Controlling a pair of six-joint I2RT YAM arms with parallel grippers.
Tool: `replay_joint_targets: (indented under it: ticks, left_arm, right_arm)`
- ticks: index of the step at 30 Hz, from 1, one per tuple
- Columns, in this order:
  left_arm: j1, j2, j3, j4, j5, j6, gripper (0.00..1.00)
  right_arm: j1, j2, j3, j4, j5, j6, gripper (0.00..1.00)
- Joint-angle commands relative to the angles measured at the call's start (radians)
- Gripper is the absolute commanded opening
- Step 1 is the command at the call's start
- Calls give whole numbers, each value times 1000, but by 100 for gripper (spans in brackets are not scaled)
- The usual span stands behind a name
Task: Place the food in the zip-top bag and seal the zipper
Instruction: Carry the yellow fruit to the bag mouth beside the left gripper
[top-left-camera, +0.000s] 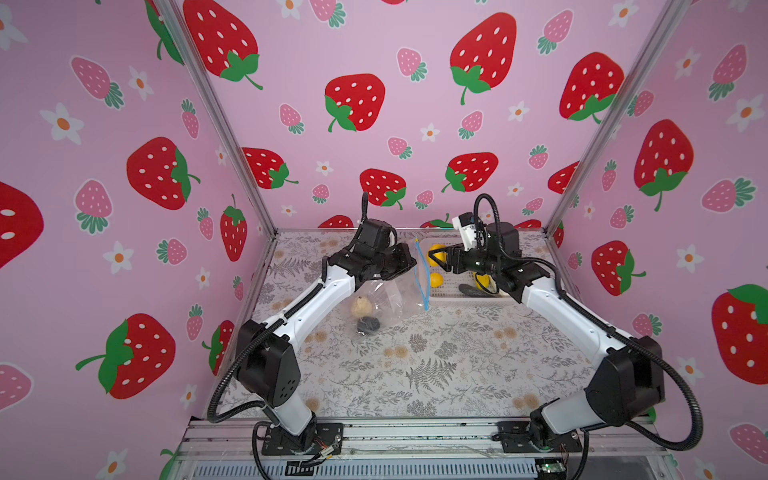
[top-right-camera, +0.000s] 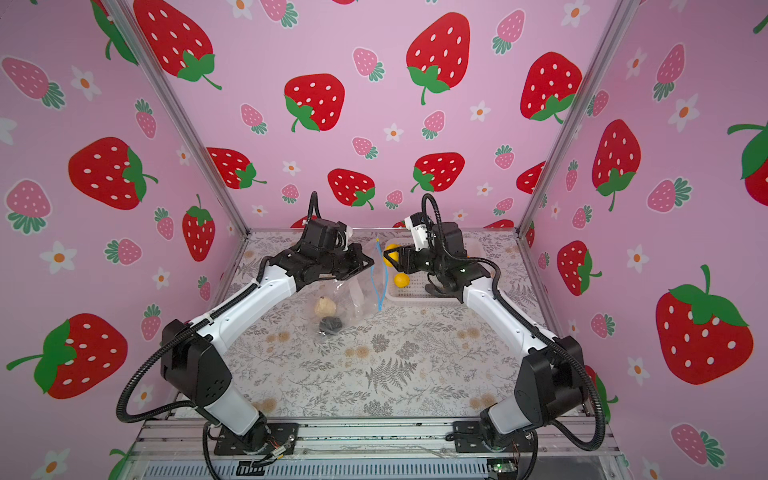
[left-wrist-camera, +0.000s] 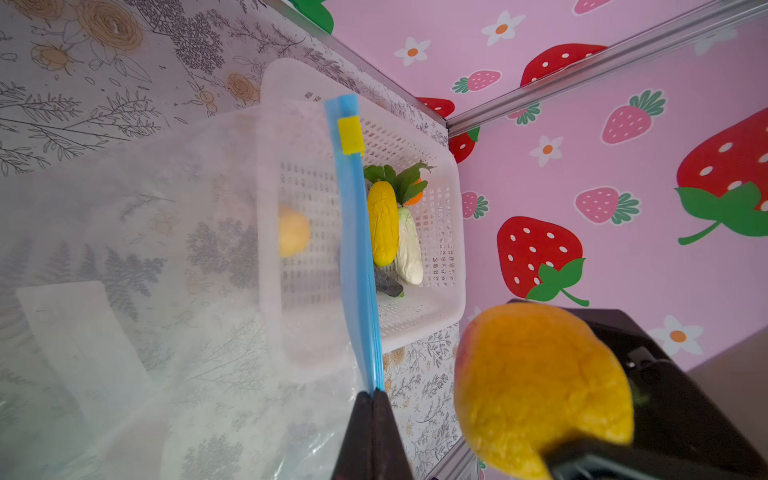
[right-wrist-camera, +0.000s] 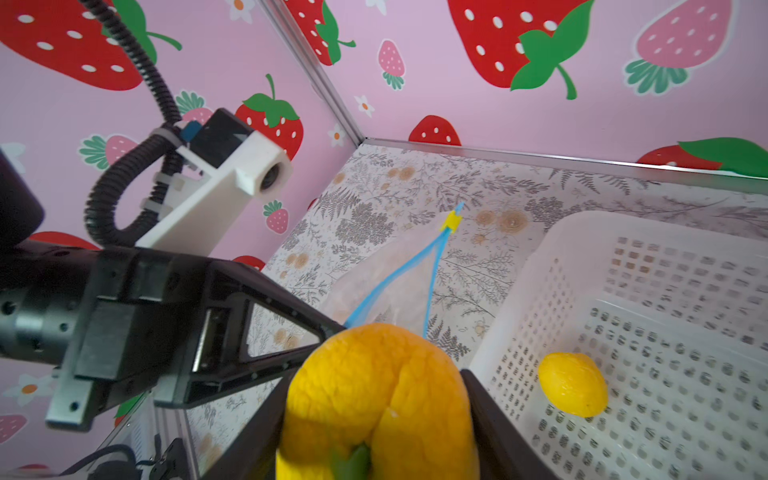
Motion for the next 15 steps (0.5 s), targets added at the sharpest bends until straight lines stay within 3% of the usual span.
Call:
replay_joint_targets:
  ticks: [1, 15]
  left_arm:
    - [-5, -4, 48, -14, -13, 5, 0]
    - [-5, -13, 49, -16, -8, 6, 0]
  right_arm:
    - [26, 12, -18, 47, -41, 10, 42]
    - [32, 40, -139, 111, -62, 34, 40]
